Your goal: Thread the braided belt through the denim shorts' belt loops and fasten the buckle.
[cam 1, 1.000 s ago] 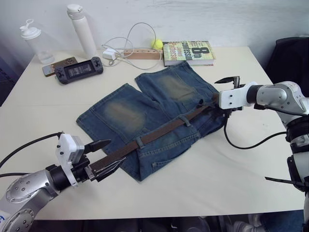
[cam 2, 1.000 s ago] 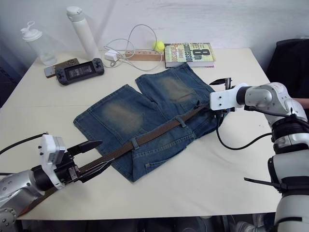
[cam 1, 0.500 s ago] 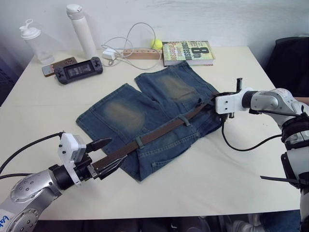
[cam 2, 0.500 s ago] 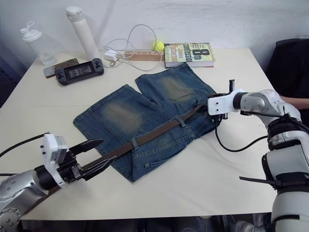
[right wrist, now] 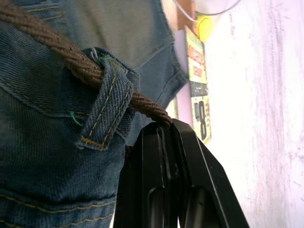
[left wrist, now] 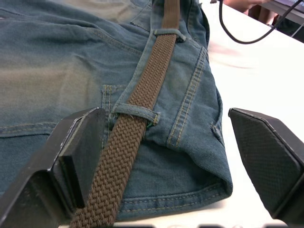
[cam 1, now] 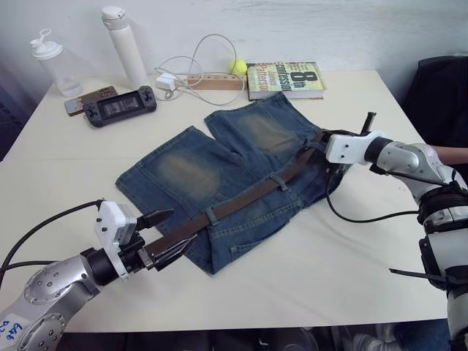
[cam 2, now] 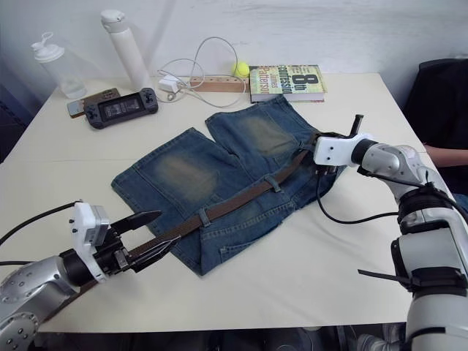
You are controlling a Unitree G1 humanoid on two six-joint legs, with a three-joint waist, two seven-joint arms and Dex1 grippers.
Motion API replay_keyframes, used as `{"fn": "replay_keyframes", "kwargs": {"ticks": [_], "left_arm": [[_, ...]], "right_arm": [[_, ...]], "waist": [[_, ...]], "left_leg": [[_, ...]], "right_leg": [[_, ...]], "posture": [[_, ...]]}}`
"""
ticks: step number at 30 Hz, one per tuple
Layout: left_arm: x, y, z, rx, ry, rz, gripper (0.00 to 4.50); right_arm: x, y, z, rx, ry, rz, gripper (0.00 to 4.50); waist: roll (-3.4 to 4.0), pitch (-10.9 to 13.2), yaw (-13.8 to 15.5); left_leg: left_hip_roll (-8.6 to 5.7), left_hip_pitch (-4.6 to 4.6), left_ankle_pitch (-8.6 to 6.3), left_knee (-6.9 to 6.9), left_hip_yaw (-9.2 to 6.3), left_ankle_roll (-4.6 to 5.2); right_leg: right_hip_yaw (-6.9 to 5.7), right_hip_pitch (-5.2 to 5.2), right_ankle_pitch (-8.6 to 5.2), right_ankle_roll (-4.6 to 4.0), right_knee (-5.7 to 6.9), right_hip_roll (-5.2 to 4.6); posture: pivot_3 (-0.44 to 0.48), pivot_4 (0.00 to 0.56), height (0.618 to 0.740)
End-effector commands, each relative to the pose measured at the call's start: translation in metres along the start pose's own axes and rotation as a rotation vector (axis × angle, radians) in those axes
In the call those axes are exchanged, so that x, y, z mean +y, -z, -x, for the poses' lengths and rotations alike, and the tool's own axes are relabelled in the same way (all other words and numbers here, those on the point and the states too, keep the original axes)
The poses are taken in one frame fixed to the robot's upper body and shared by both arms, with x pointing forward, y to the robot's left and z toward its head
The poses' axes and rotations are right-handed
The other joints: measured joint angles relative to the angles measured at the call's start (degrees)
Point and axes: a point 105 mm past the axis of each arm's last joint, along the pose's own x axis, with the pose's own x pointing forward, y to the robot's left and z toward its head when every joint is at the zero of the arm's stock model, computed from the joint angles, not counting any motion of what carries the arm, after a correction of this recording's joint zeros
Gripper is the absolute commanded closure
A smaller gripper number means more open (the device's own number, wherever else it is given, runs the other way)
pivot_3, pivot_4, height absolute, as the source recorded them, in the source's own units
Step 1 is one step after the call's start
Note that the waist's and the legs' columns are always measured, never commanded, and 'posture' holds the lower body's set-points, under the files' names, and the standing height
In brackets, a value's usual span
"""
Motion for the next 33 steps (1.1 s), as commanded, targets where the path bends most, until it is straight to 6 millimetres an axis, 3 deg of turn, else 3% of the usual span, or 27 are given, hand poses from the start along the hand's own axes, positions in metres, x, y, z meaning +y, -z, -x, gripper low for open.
{"fn": "replay_keyframes", "kwargs": {"ticks": [1, 2, 5, 11, 13, 17, 20, 26, 29, 33], "left_arm": [[-0.003, 0.000, -0.005, 0.003, 0.030, -0.012, 0.00], [-0.003, -0.001, -0.006, 0.005, 0.037, -0.015, 0.00], [-0.002, -0.002, -0.009, 0.011, 0.061, -0.021, 0.00], [-0.002, -0.004, -0.015, 0.028, 0.123, -0.015, 0.00], [-0.001, -0.005, -0.016, 0.039, 0.147, -0.021, 0.00], [-0.003, -0.004, -0.022, 0.072, 0.208, -0.027, 0.00], [-0.004, -0.003, -0.028, 0.090, 0.231, -0.010, 0.00], [-0.017, 0.002, -0.034, 0.144, 0.301, 0.066, 0.00], [-0.028, 0.004, -0.029, 0.182, 0.367, 0.029, 0.00], [-0.032, 0.011, -0.028, 0.237, 0.422, -0.074, 0.00]], "right_arm": [[0.000, 0.000, -0.009, 0.031, -0.023, -0.071, 4.48], [-0.002, 0.003, -0.009, 0.052, -0.023, -0.065, 4.48], [-0.006, 0.011, -0.004, 0.095, -0.040, -0.078, 3.50], [-0.020, 0.025, 0.027, 0.120, -0.085, -0.126, 0.71], [-0.026, 0.026, 0.041, 0.104, -0.116, -0.190, 0.05], [-0.042, 0.018, 0.061, 0.066, -0.114, -0.297, 0.05], [-0.047, 0.007, 0.065, 0.025, -0.114, -0.419, 0.05], [-0.006, -0.040, 0.074, -0.093, -0.394, -0.676, 0.05], [0.009, -0.063, 0.088, -0.124, -0.531, -0.764, 0.05], [0.019, -0.080, 0.100, -0.115, -0.634, -0.814, 0.05]], "waist": [[0.00, 0.00, -0.23], [0.00, 0.00, -0.24], [0.00, 0.00, -0.14], [0.00, 0.00, 0.37], [0.00, 0.00, 0.64], [0.00, 0.00, 0.92], [0.00, 0.00, 0.66], [0.00, 0.01, 1.02], [-0.01, 0.03, 1.15], [0.00, 0.03, 1.13]], "left_leg": [[0.01, 0.02, 0.01, 0.00, 0.00, -0.02], [0.01, 0.01, 0.01, 0.00, 0.00, -0.03], [0.01, -0.01, 0.02, 0.00, -0.01, -0.03], [0.00, -0.02, 0.01, -0.01, -0.02, -0.02], [0.01, -0.04, 0.01, -0.01, -0.03, -0.02], [0.02, -0.06, 0.00, -0.02, -0.05, -0.01], [0.03, -0.04, 0.00, -0.03, -0.05, 0.00], [0.08, -0.03, 0.01, -0.08, -0.08, -0.02], [0.06, -0.08, -0.01, -0.06, -0.11, 0.01], [0.03, -0.08, -0.03, -0.07, -0.15, 0.02]], "right_leg": [[0.00, 0.01, 0.00, 0.00, 0.02, 0.01], [0.00, 0.00, 0.00, 0.00, 0.03, 0.01], [-0.01, -0.01, 0.00, 0.00, 0.06, 0.00], [-0.01, 0.00, 0.00, 0.00, 0.01, 0.00], [-0.02, 0.00, 0.00, 0.00, 0.01, 0.00], [-0.05, 0.01, 0.00, 0.00, -0.04, -0.01], [-0.03, 0.02, 0.00, 0.00, -0.03, -0.01], [-0.06, 0.02, 0.00, 0.00, 0.06, 0.01], [-0.07, 0.00, 0.00, 0.00, 0.22, -0.02], [-0.08, 0.01, 0.00, 0.00, -0.09, -0.06]], "posture": [[0.000, 0.150, 0.735], [0.000, 0.150, 0.735], [0.000, 0.150, 0.735], [0.000, 0.150, 0.735], [0.000, 0.150, 0.735], [0.000, 0.150, 0.735], [0.000, 0.150, 0.735], [0.000, 0.150, 0.735], [0.000, 0.150, 0.735], [0.000, 0.150, 0.735]]}}
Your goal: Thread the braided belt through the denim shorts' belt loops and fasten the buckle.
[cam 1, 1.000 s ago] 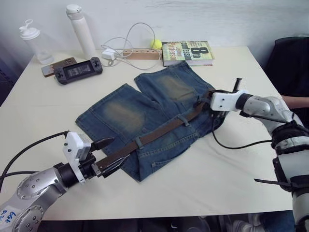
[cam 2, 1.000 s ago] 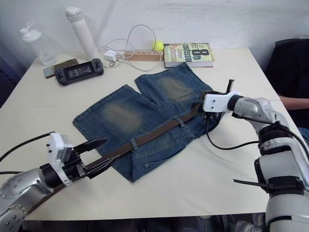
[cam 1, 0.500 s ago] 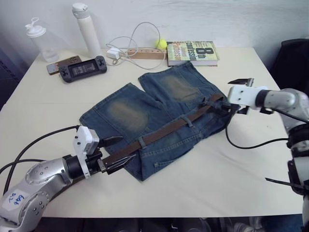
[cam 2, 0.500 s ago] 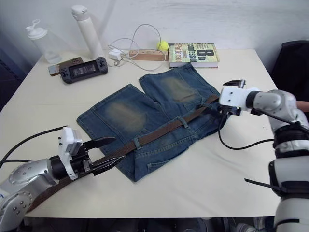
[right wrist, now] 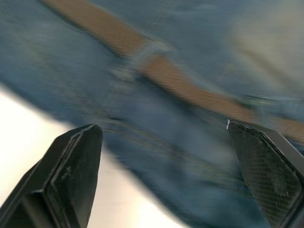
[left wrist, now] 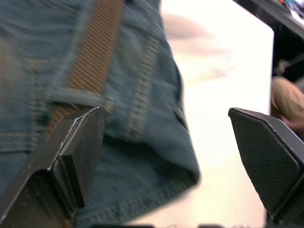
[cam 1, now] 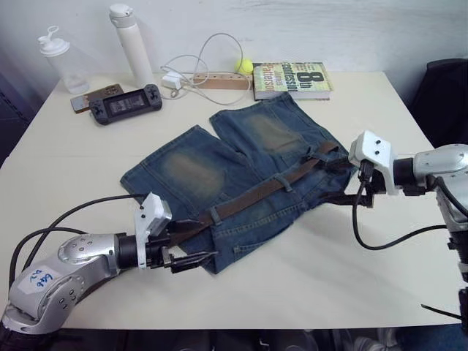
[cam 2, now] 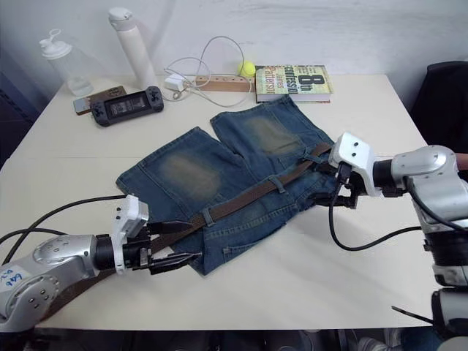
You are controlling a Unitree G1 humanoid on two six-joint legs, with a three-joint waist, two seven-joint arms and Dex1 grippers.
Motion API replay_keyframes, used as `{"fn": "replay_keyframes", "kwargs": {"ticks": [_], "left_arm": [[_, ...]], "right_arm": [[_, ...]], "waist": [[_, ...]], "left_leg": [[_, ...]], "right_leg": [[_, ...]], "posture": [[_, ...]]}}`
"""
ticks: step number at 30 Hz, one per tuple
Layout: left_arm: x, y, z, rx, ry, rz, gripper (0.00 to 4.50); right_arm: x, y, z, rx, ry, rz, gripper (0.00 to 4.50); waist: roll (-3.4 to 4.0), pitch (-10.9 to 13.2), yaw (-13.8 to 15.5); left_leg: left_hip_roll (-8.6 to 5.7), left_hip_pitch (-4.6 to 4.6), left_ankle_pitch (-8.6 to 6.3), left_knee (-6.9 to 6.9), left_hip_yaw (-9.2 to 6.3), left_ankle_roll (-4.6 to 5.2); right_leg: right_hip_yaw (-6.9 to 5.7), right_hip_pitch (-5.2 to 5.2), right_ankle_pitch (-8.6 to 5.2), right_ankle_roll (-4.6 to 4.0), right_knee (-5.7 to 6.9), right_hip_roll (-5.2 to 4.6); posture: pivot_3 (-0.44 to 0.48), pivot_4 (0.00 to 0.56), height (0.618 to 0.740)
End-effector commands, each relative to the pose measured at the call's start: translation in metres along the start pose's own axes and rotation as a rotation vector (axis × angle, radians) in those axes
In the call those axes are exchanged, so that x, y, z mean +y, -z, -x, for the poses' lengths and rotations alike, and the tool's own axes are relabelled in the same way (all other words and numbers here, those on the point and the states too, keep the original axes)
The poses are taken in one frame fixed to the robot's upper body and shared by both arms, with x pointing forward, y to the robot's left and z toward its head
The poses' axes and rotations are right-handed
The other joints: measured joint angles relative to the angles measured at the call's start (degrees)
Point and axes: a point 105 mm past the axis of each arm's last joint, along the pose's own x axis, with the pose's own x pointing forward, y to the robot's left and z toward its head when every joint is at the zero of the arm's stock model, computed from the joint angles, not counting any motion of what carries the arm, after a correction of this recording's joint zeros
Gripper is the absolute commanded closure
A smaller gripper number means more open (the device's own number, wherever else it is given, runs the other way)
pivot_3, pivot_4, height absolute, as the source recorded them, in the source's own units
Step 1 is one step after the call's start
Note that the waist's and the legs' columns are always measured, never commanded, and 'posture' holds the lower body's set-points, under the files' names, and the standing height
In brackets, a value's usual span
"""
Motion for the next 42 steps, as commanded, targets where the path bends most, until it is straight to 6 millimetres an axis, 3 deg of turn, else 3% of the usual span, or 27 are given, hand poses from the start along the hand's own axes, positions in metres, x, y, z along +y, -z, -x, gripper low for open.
{"fn": "replay_keyframes", "kwargs": {"ticks": [1, 6, 9, 13, 14, 15, 19, 23, 25, 28, 30, 32, 34, 38, 42], "left_arm": [[-0.010, 0.000, -0.007, 0.042, 0.071, -0.110, 0.00], [-0.019, 0.011, -0.038, 0.139, 0.206, -0.232, 0.00], [-0.005, 0.015, -0.051, 0.168, 0.174, -0.275, 0.00], [0.018, 0.039, -0.060, 0.300, 0.110, -0.348, 0.00], [0.024, 0.044, -0.062, 0.321, 0.088, -0.353, 0.40], [0.028, 0.048, -0.063, 0.340, 0.071, -0.362, 0.50], [0.033, 0.064, -0.062, 0.426, 0.102, -0.495, 2.04], [0.038, 0.065, -0.039, 0.453, 0.184, -0.605, 3.71], [0.037, 0.066, -0.026, 0.468, 0.258, -0.668, 4.20], [0.039, 0.072, 0.014, 0.528, 0.437, -0.763, 4.22], [0.056, 0.078, 0.044, 0.628, 0.486, -0.819, 4.22], [0.087, 0.075, 0.072, 0.724, 0.465, -0.864, 4.22], [0.111, 0.068, 0.089, 0.797, 0.430, -0.896, 4.23], [0.152, 0.042, 0.095, 0.867, 0.268, -0.948, 4.23], [0.169, 0.031, 0.094, 0.900, 0.181, -0.977, 4.24]], "right_arm": [[0.017, -0.013, 0.009, 0.003, -0.056, -0.023, 0.05], [0.033, -0.016, 0.020, 0.057, -0.088, -0.063, 0.05], [0.039, -0.019, 0.030, 0.081, -0.086, -0.073, 0.05], [0.043, -0.025, 0.051, 0.084, -0.046, -0.095, 0.05], [0.042, -0.026, 0.056, 0.087, -0.029, -0.099, 0.00], [0.042, -0.026, 0.059, 0.089, -0.016, -0.101, 0.00], [0.040, -0.028, 0.065, 0.077, 0.034, -0.096, 0.00], [0.040, -0.026, 0.064, 0.067, 0.042, -0.101, 0.00], [0.040, -0.024, 0.063, 0.062, 0.040, -0.110, 0.00], [0.040, -0.022, 0.057, 0.044, 0.034, -0.112, 0.00], [0.039, -0.021, 0.053, 0.026, 0.028, -0.114, 0.00], [0.039, -0.020, 0.048, 0.013, 0.023, -0.115, 0.00], [0.039, -0.019, 0.045, 0.009, 0.021, -0.116, 0.00], [0.037, -0.019, 0.040, 0.003, 0.021, -0.112, 0.00], [0.036, -0.022, 0.037, -0.008, 0.019, -0.109, 0.00]], "waist": [[0.00, 0.00, -0.02], [0.00, 0.00, 0.08], [-0.01, 0.01, 0.20], [-0.03, 0.02, 0.31], [-0.03, 0.02, 0.35], [-0.02, 0.01, 0.48], [-0.02, -0.03, 1.09], [0.00, -0.05, 1.01], [0.00, -0.05, 0.70], [0.01, -0.05, -0.22], [0.02, -0.06, -0.62], [0.10, -0.10, -0.63], [0.09, -0.09, -0.45], [0.05, -0.07, -0.25], [0.03, -0.06, -0.17]], "left_leg": [[0.00, 0.04, 0.00, -0.02, -0.01, -0.01], [-0.04, 0.04, -0.01, -0.03, 0.00, -0.01], [-0.04, 0.02, -0.01, -0.05, 0.01, 0.00], [-0.04, 0.03, -0.02, -0.03, 0.03, 0.01], [-0.03, 0.04, -0.03, -0.03, 0.04, 0.02], [-0.03, 0.04, -0.03, -0.03, 0.04, 0.03], [-0.03, 0.13, -0.04, -0.02, 0.05, 0.05], [-0.01, 0.15, -0.04, -0.03, 0.05, 0.05], [0.03, 0.16, -0.03, -0.05, 0.05, 0.03], [0.05, 0.17, -0.02, -0.07, 0.05, 0.01], [0.10, 0.19, -0.02, -0.08, 0.05, -0.01], [0.10, 0.25, -0.01, -0.10, 0.07, -0.01], [0.08, 0.25, 0.00, -0.07, 0.06, -0.02], [-0.01, 0.14, -0.03, 0.03, 0.08, 0.07], [-0.09, 0.08, -0.03, 0.05, 0.20, 0.07]], "right_leg": [[-0.01, 0.04, 0.00, 0.00, -0.02, 0.00], [0.00, 0.04, 0.00, 0.00, -0.03, 0.00], [-0.01, 0.03, 0.00, 0.00, -0.04, 0.01], [0.01, 0.02, 0.00, 0.01, -0.01, 0.04], [0.02, 0.02, 0.00, 0.00, -0.02, 0.04], [0.02, 0.02, 0.00, 0.00, -0.02, 0.04], [0.04, 0.11, 0.01, 0.02, -0.02, 0.02], [0.05, 0.09, 0.01, 0.02, -0.03, 0.04], [0.06, 0.06, 0.00, 0.00, -0.02, 0.08], [0.05, 0.01, -0.01, -0.02, 0.04, 0.09], [0.03, 0.00, -0.02, -0.04, 0.05, 0.10], [0.04, 0.00, -0.04, -0.07, 0.11, 0.10], [0.01, -0.04, -0.04, -0.08, 0.26, 0.09], [-0.03, -0.18, -0.05, -0.10, 0.47, 0.11], [0.03, -0.25, -0.03, -0.03, 0.68, 0.06]], "posture": [[0.000, 0.150, 0.735], [0.000, 0.150, 0.735], [0.000, 0.150, 0.735], [0.000, 0.150, 0.735], [0.000, 0.150, 0.735], [0.000, 0.150, 0.735], [0.000, 0.150, 0.735], [0.000, 0.150, 0.735], [0.000, 0.150, 0.735], [0.000, 0.150, 0.735], [0.000, 0.150, 0.735], [0.000, 0.150, 0.735], [0.000, 0.150, 0.735], [0.000, 0.150, 0.735], [0.000, 0.150, 0.735]]}}
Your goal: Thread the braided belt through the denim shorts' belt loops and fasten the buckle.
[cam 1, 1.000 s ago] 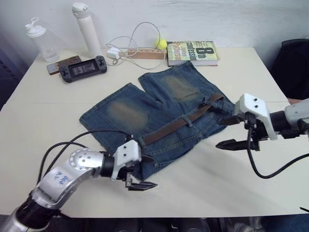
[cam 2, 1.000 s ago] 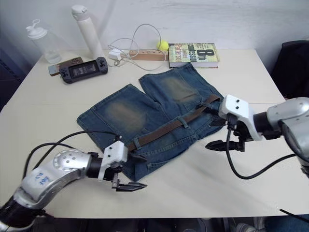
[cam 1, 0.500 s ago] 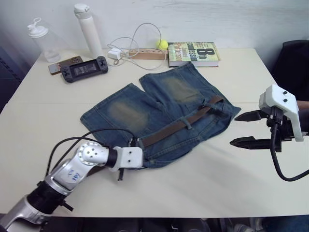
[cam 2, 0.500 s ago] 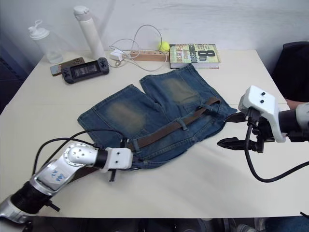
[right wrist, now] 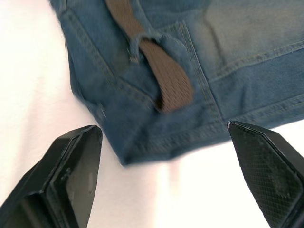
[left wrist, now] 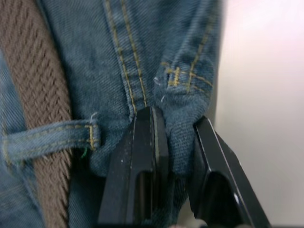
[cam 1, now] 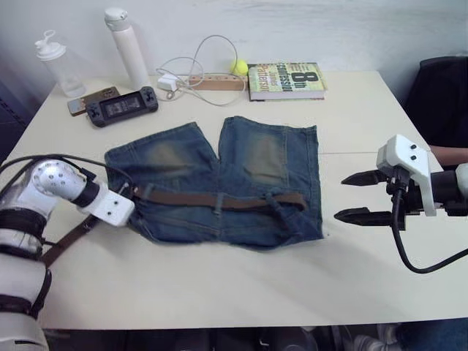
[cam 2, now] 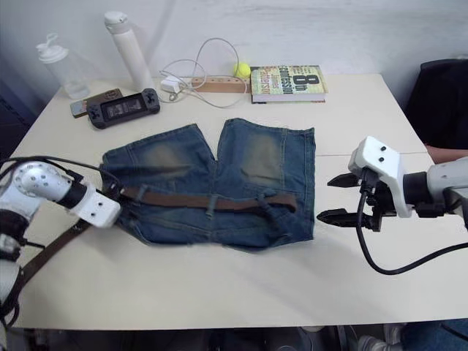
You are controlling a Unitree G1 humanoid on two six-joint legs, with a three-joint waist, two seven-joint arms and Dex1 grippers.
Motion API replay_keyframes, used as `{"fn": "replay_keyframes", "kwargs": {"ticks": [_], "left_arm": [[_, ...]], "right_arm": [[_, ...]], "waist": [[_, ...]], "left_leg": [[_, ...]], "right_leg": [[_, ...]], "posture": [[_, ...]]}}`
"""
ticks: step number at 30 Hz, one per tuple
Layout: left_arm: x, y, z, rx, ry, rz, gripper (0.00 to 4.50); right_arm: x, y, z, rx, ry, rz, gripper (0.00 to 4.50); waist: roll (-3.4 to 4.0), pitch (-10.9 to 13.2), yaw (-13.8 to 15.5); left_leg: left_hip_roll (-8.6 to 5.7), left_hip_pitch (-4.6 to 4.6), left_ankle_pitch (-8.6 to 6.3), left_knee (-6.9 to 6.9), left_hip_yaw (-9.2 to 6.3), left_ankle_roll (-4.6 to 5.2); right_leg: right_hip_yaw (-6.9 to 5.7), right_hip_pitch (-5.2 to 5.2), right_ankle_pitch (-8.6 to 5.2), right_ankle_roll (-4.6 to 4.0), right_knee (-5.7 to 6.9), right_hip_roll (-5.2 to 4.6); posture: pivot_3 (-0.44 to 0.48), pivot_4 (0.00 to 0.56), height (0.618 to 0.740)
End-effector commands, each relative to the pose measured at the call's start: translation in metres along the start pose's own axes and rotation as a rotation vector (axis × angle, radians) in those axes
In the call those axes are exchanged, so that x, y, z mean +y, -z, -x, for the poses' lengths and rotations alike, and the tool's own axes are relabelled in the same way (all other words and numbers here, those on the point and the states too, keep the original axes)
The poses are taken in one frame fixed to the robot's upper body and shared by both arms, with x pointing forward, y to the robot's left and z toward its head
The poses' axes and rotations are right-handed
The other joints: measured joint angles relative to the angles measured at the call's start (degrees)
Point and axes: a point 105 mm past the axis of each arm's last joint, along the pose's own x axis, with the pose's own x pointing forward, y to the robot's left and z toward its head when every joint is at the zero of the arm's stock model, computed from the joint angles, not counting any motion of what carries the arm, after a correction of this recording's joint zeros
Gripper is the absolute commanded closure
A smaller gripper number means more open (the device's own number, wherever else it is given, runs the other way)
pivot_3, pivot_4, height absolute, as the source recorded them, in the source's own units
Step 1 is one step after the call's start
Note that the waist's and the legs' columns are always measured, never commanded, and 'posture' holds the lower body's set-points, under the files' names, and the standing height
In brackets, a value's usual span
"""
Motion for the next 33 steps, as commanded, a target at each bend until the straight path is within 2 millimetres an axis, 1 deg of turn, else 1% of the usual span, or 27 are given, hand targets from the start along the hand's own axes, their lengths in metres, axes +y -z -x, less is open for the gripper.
{"fn": "replay_keyframes", "kwargs": {"ticks": [1, 3, 5, 8, 10, 11, 12, 13, 14, 15, 16, 18, 19, 20, 22, 23, 24, 25, 27, 29, 30, 31, 33], "left_arm": [[-0.008, 0.013, -0.006, 0.044, 0.015, 0.080, 4.24], [-0.005, 0.009, -0.008, -0.017, -0.021, 0.128, 4.24], [-0.010, 0.004, -0.012, -0.083, 0.000, 0.172, 4.24], [-0.034, 0.000, -0.012, -0.187, 0.125, 0.298, 4.24], [-0.037, -0.002, -0.006, -0.261, 0.097, 0.412, 3.21], [-0.037, -0.003, -0.003, -0.282, 0.082, 0.450, 2.80], [-0.037, -0.004, 0.001, -0.305, 0.065, 0.484, 2.23], [-0.036, -0.006, 0.008, -0.336, 0.038, 0.531, 1.99], [-0.035, -0.008, 0.016, -0.368, 0.013, 0.577, 1.69], [-0.033, -0.010, 0.029, -0.413, -0.016, 0.648, 1.27], [-0.032, -0.012, 0.041, -0.458, -0.037, 0.718, 0.95], [-0.029, -0.020, 0.063, -0.557, -0.064, 0.853, 0.17], [-0.025, -0.023, 0.071, -0.601, -0.083, 0.917, 0.08], [-0.021, -0.023, 0.076, -0.628, -0.120, 0.972, 0.08], [-0.010, -0.020, 0.078, -0.643, -0.208, 1.037, 0.08], [-0.001, -0.015, 0.074, -0.636, -0.274, 1.078, 0.08], [0.006, -0.010, 0.069, -0.617, -0.321, 1.125, 0.08], [0.013, -0.010, 0.059, -0.603, -0.339, 1.141, 0.08], [0.021, -0.012, 0.046, -0.594, -0.343, 1.153, 0.08], [0.027, -0.015, 0.032, -0.568, -0.336, 1.159, 0.08], [0.033, -0.014, 0.025, -0.554, -0.351, 1.185, 0.08], [0.036, -0.012, 0.021, -0.543, -0.362, 1.203, 0.08], [0.040, -0.005, 0.016, -0.520, -0.386, 1.266, 0.08]], "right_arm": [[-0.001, -0.012, 0.002, -0.034, 0.010, 0.040, 0.00], [-0.003, -0.013, 0.001, -0.039, 0.012, 0.038, 0.00], [-0.005, -0.013, -0.001, -0.045, 0.014, 0.033, 0.00], [-0.010, -0.016, -0.006, -0.098, 0.007, -0.013, 0.00], [-0.015, -0.016, -0.009, -0.141, -0.003, -0.085, 0.00], [-0.017, -0.015, -0.011, -0.145, -0.004, -0.106, 0.00], [-0.020, -0.014, -0.012, -0.149, -0.005, -0.126, 0.00], [-0.022, -0.013, -0.013, -0.148, -0.006, -0.145, 0.00], [-0.022, -0.013, -0.014, -0.149, -0.014, -0.153, 0.00], [-0.022, -0.014, -0.015, -0.159, -0.031, -0.169, 0.00], [-0.022, -0.017, -0.017, -0.170, -0.046, -0.176, 0.00], [-0.023, -0.021, -0.020, -0.191, -0.071, -0.194, 0.00], [-0.025, -0.023, -0.023, -0.197, -0.075, -0.201, 0.00], [-0.028, -0.025, -0.028, -0.205, -0.078, -0.205, 0.00], [-0.033, -0.030, -0.037, -0.218, -0.082, -0.209, 0.00], [-0.037, -0.033, -0.043, -0.223, -0.080, -0.210, 0.00], [-0.041, -0.037, -0.052, -0.230, -0.076, -0.206, 0.00], [-0.045, -0.042, -0.063, -0.237, -0.081, -0.200, 0.00], [-0.048, -0.048, -0.077, -0.241, -0.097, -0.191, 0.00], [-0.046, -0.047, -0.088, -0.225, -0.146, -0.174, 0.00], [-0.046, -0.046, -0.094, -0.211, -0.168, -0.174, 0.00], [-0.046, -0.045, -0.099, -0.201, -0.181, -0.175, 0.00], [-0.046, -0.044, -0.106, -0.194, -0.210, -0.218, 0.00]], "waist": [[-0.01, 0.01, 0.17], [-0.01, 0.00, 0.18], [0.00, 0.00, 0.16], [0.00, 0.00, -0.05], [0.00, 0.00, -0.29], [0.00, 0.00, -0.26], [-0.01, 0.01, -0.15], [-0.01, 0.01, -0.11], [-0.04, 0.02, -0.05], [-0.07, 0.04, -0.06], [-0.12, 0.07, -0.07], [-0.44, 0.27, -0.54], [-0.46, 0.29, -0.49], [-0.46, 0.29, -0.41], [-0.43, 0.28, -0.24], [-0.40, 0.27, -0.18], [-0.40, 0.27, -0.12], [-0.41, 0.27, -0.02], [-0.42, 0.27, -0.04], [-0.52, 0.30, -0.02], [-0.53, 0.29, -0.02], [-0.53, 0.29, -0.03], [-0.53, 0.29, -0.05]], "left_leg": [[-0.01, -0.01, 0.00, 0.02, 0.00, 0.00], [-0.02, -0.01, 0.00, 0.07, -0.01, 0.01], [-0.02, 0.01, 0.00, 0.10, -0.02, 0.01], [-0.01, -0.01, 0.00, 0.10, -0.06, 0.01], [-0.01, -0.02, 0.00, 0.10, -0.04, 0.00], [-0.01, -0.01, 0.00, 0.10, -0.04, 0.01], [0.00, -0.01, 0.00, 0.10, -0.06, 0.01], [0.00, -0.02, 0.00, 0.10, -0.09, 0.01], [0.00, -0.03, 0.00, 0.10, -0.09, 0.01], [0.01, -0.04, 0.00, 0.11, -0.11, 0.00], [0.01, -0.05, 0.00, 0.10, -0.12, 0.00], [0.07, -0.14, 0.00, 0.08, -0.15, -0.01], [0.07, -0.20, 0.00, 0.09, -0.18, -0.03], [0.06, -0.21, 0.00, 0.09, -0.19, -0.02], [0.03, -0.21, 0.00, 0.11, -0.17, -0.02], [0.00, -0.21, 0.00, 0.12, -0.17, -0.01], [-0.01, -0.17, 0.00, 0.11, -0.16, -0.01], [-0.02, -0.17, 0.00, 0.12, -0.16, -0.01], [-0.03, -0.22, 0.00, 0.16, -0.16, -0.01], [-0.03, -0.37, 0.00, 0.17, -0.16, -0.01], [-0.04, -0.56, 0.00, 0.29, -0.16, -0.01], [-0.02, -1.16, -0.02, 0.76, -0.19, 0.02], [-0.04, -1.43, -0.05, 1.01, -0.20, 0.09]], "right_leg": [[-0.01, 0.00, 0.01, 0.01, 0.00, -0.03], [-0.02, 0.01, 0.01, 0.03, -0.01, -0.07], [-0.03, 0.02, 0.01, 0.02, -0.05, -0.11], [-0.04, 0.02, 0.01, 0.02, -0.04, -0.12], [-0.06, 0.02, 0.01, 0.02, 0.02, -0.12], [-0.05, 0.02, 0.01, 0.02, 0.02, -0.13], [-0.06, 0.02, 0.01, 0.02, 0.04, -0.15], [-0.07, 0.02, 0.01, 0.02, 0.04, -0.16], [-0.08, 0.01, 0.01, 0.02, 0.04, -0.17], [-0.09, 0.01, 0.01, 0.02, 0.03, -0.17], [-0.09, 0.01, 0.01, 0.02, 0.03, -0.18], [-0.05, -0.06, 0.01, 0.01, 0.03, -0.15], [-0.08, -0.12, 0.01, 0.01, 0.03, -0.14], [-0.08, -0.11, 0.01, 0.01, 0.03, -0.16], [-0.08, -0.10, 0.01, 0.01, 0.01, -0.17], [-0.07, -0.10, 0.01, 0.01, 0.02, -0.19], [-0.07, -0.09, 0.01, 0.01, 0.04, -0.19], [-0.07, -0.10, 0.01, 0.01, 0.06, -0.19], [-0.09, -0.12, 0.01, 0.02, 0.12, -0.17], [-0.10, -0.29, 0.02, 0.03, 0.13, -0.15], [-0.12, -0.48, 0.02, 0.03, 0.17, -0.14], [-0.15, -0.98, 0.02, 0.04, 0.39, -0.12], [-0.21, -1.15, 0.04, 0.07, 0.45, -0.12]], "posture": [[0.000, 0.150, 0.735], [0.000, 0.150, 0.735], [0.000, 0.150, 0.735], [0.000, 0.150, 0.735], [0.000, 0.150, 0.735], [0.000, 0.150, 0.735], [0.000, 0.150, 0.735], [0.000, 0.150, 0.735], [0.000, 0.150, 0.735], [0.000, 0.150, 0.735], [0.000, 0.150, 0.735], [0.000, 0.150, 0.735], [0.000, 0.150, 0.735], [0.000, 0.150, 0.735], [0.000, 0.150, 0.735], [0.000, 0.150, 0.735], [0.000, 0.150, 0.735], [0.000, 0.150, 0.735], [0.000, 0.150, 0.735], [0.000, 0.150, 0.735], [0.000, 0.150, 0.735], [0.000, 0.150, 0.735], [0.000, 0.150, 0.735]]}}
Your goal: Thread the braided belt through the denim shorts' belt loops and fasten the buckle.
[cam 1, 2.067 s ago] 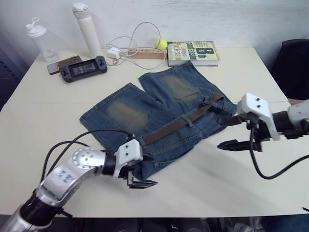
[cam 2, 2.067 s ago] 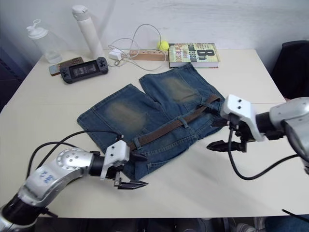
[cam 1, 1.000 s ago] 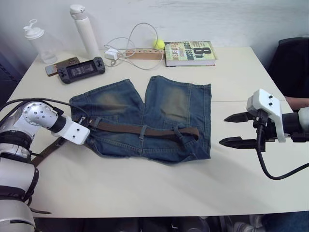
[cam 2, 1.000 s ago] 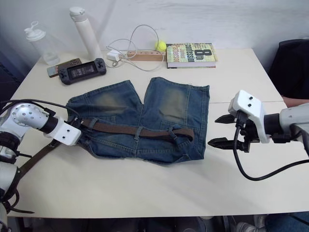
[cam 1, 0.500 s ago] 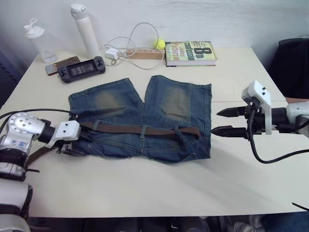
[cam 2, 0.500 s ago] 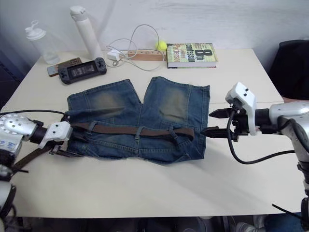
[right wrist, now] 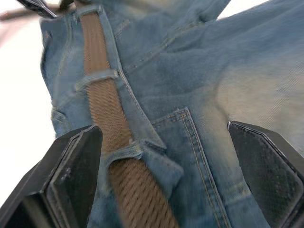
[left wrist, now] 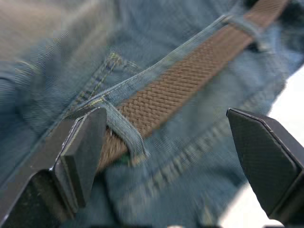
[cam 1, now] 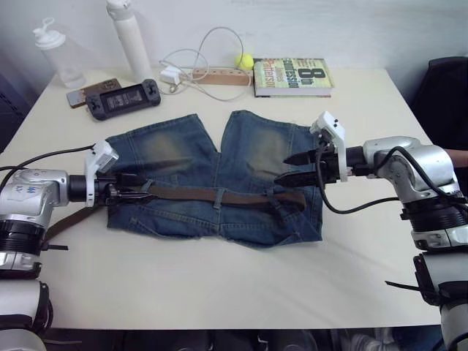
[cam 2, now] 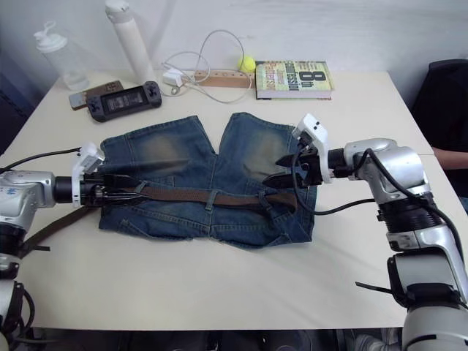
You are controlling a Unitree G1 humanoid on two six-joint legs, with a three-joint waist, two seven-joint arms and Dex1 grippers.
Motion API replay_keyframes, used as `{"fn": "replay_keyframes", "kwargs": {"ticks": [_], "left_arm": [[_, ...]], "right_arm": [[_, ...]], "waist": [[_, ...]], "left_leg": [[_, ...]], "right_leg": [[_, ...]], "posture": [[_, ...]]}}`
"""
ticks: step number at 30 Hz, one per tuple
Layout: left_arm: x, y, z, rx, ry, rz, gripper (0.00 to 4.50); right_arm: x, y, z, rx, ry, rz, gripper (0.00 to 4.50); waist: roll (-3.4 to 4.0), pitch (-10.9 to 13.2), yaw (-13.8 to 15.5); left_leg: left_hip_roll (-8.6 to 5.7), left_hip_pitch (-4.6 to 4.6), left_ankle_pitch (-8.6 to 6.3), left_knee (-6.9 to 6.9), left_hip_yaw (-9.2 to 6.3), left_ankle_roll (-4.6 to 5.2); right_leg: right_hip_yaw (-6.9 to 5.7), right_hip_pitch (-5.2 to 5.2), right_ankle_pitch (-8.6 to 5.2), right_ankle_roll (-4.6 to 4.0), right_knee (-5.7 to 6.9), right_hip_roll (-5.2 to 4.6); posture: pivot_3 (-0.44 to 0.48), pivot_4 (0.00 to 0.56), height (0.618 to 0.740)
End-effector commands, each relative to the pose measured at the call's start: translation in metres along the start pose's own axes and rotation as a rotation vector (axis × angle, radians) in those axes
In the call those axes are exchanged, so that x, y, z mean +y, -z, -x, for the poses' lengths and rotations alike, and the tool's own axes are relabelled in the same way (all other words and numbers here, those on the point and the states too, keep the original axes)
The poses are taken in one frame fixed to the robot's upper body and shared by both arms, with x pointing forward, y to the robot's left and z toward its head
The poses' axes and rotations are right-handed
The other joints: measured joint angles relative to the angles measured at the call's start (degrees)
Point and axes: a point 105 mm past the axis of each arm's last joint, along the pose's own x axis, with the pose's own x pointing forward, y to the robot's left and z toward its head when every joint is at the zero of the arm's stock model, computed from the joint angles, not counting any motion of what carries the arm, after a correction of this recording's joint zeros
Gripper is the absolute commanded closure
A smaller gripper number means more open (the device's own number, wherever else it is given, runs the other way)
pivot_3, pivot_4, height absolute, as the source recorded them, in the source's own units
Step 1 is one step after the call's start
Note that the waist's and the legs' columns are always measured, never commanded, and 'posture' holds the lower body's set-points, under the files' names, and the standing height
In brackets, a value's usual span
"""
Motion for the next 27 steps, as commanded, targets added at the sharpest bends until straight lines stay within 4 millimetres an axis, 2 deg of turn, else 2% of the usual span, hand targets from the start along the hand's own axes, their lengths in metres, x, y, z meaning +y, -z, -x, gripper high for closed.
{"fn": "replay_keyframes", "kwargs": {"ticks": [1, 6, 10, 11, 12, 13, 14, 16, 17, 19, 20, 21, 22, 24, 27], "left_arm": [[0.018, -0.002, 0.003, 0.022, -0.116, 0.053, 0.08], [0.027, 0.018, 0.000, 0.091, -0.148, 0.173, 0.08], [0.018, 0.034, -0.003, 0.165, -0.086, 0.207, 0.08], [0.017, 0.037, -0.004, 0.176, -0.073, 0.210, 0.03], [0.016, 0.038, -0.005, 0.178, -0.069, 0.211, 0.47], [0.016, 0.039, -0.006, 0.177, -0.071, 0.208, 0.59], [0.017, 0.038, -0.006, 0.173, -0.071, 0.202, 0.88], [0.018, 0.035, -0.005, 0.163, -0.072, 0.183, 1.50], [0.019, 0.033, -0.004, 0.155, -0.076, 0.167, 2.04], [0.020, 0.022, 0.001, 0.116, -0.072, 0.137, 2.62], [0.020, 0.016, 0.004, 0.093, -0.068, 0.125, 3.11], [0.020, 0.011, 0.006, 0.069, -0.060, 0.115, 3.26], [0.017, 0.005, 0.009, 0.044, -0.041, 0.107, 3.62], [0.013, -0.003, 0.013, 0.005, -0.006, 0.091, 4.29], [-0.001, -0.016, 0.024, -0.059, 0.080, 0.014, 4.48]], "right_arm": [[-0.005, -0.002, -0.006, 0.001, -0.028, -0.042, 0.00], [-0.005, 0.013, -0.012, 0.006, -0.090, -0.178, 0.00], [-0.003, 0.024, -0.011, 0.025, -0.111, -0.218, 0.00], [-0.002, 0.026, -0.011, 0.028, -0.114, -0.222, 0.26], [-0.002, 0.027, -0.012, 0.025, -0.115, -0.228, 0.58], [-0.001, 0.029, -0.012, 0.025, -0.118, -0.231, 0.74], [0.000, 0.031, -0.013, 0.033, -0.122, -0.222, 1.26], [0.003, 0.036, -0.013, 0.047, -0.131, -0.196, 1.90], [0.004, 0.037, -0.013, 0.048, -0.139, -0.177, 2.50], [0.006, 0.035, -0.013, 0.037, -0.138, -0.137, 3.14], [0.006, 0.031, -0.013, 0.014, -0.136, -0.116, 3.69], [0.006, 0.026, -0.012, -0.010, -0.133, -0.100, 3.89], [0.006, 0.022, -0.010, -0.026, -0.128, -0.070, 4.32], [0.010, 0.019, -0.007, -0.035, -0.131, 0.000, 4.50], [0.020, 0.013, 0.002, -0.052, -0.118, 0.156, 4.50]], "waist": [[0.00, 0.00, -0.03], [0.00, 0.00, -0.28], [0.01, -0.01, -0.42], [0.02, -0.01, -0.46], [0.02, -0.01, -0.49], [0.02, -0.01, -0.51], [0.02, -0.01, -0.51], [0.02, -0.01, -0.51], [0.02, -0.01, -0.50], [0.03, -0.02, -0.46], [0.03, -0.02, -0.40], [0.03, -0.02, -0.33], [0.03, -0.02, -0.31], [0.03, -0.02, -0.16], [0.03, -0.02, -0.19]], "left_leg": [[-0.02, -0.08, -0.02, 0.05, 0.00, 0.04], [-0.07, -0.11, -0.01, 0.12, 0.04, 0.07], [-0.06, -0.06, 0.00, 0.13, 0.06, 0.06], [-0.06, -0.04, 0.00, 0.13, 0.06, 0.05], [-0.06, -0.02, 0.01, 0.13, 0.06, 0.04], [-0.05, 0.00, 0.01, 0.13, 0.06, 0.04], [-0.05, 0.03, 0.01, 0.13, 0.06, 0.04], [-0.05, 0.07, 0.01, 0.12, 0.07, 0.04], [-0.06, 0.12, 0.00, 0.11, 0.07, 0.04], [-0.06, 0.20, 0.00, 0.08, 0.08, 0.05], [-0.06, 0.25, 0.00, 0.06, 0.10, 0.05], [-0.06, 0.25, 0.00, 0.05, 0.11, 0.05], [-0.06, 0.25, 0.00, 0.06, 0.10, 0.05], [-0.07, 0.25, 0.00, 0.05, 0.10, 0.05], [-0.07, 0.23, 0.00, 0.06, 0.10, 0.05]], "right_leg": [[-0.03, -0.01, 0.03, 0.05, -0.04, -0.01], [0.02, -0.01, 0.10, 0.19, -0.08, -0.01], [0.07, 0.00, 0.10, 0.19, -0.04, 0.00], [0.07, 0.00, 0.10, 0.19, -0.03, 0.00], [0.08, 0.01, 0.10, 0.19, -0.01, 0.00], [0.08, 0.02, 0.10, 0.19, 0.00, 0.00], [0.09, 0.03, 0.10, 0.19, 0.01, 0.00], [0.09, 0.07, 0.10, 0.19, 0.01, 0.00], [0.09, 0.11, 0.10, 0.19, 0.01, 0.00], [0.09, 0.16, 0.10, 0.19, 0.00, -0.01], [0.10, 0.19, 0.10, 0.19, 0.00, -0.02], [0.11, 0.19, 0.10, 0.19, -0.01, -0.03], [0.11, 0.19, 0.10, 0.19, -0.01, -0.03], [0.11, 0.19, 0.10, 0.19, 0.00, -0.04], [0.10, 0.18, 0.10, 0.19, -0.04, -0.03]], "posture": [[0.000, 0.150, 0.735], [0.000, 0.150, 0.735], [0.000, 0.150, 0.735], [0.000, 0.150, 0.735], [0.000, 0.150, 0.735], [0.000, 0.150, 0.735], [0.000, 0.150, 0.735], [0.000, 0.150, 0.735], [0.000, 0.150, 0.735], [0.000, 0.150, 0.735], [0.000, 0.150, 0.735], [0.000, 0.150, 0.735], [0.000, 0.150, 0.735], [0.000, 0.150, 0.735], [0.000, 0.150, 0.735]]}}
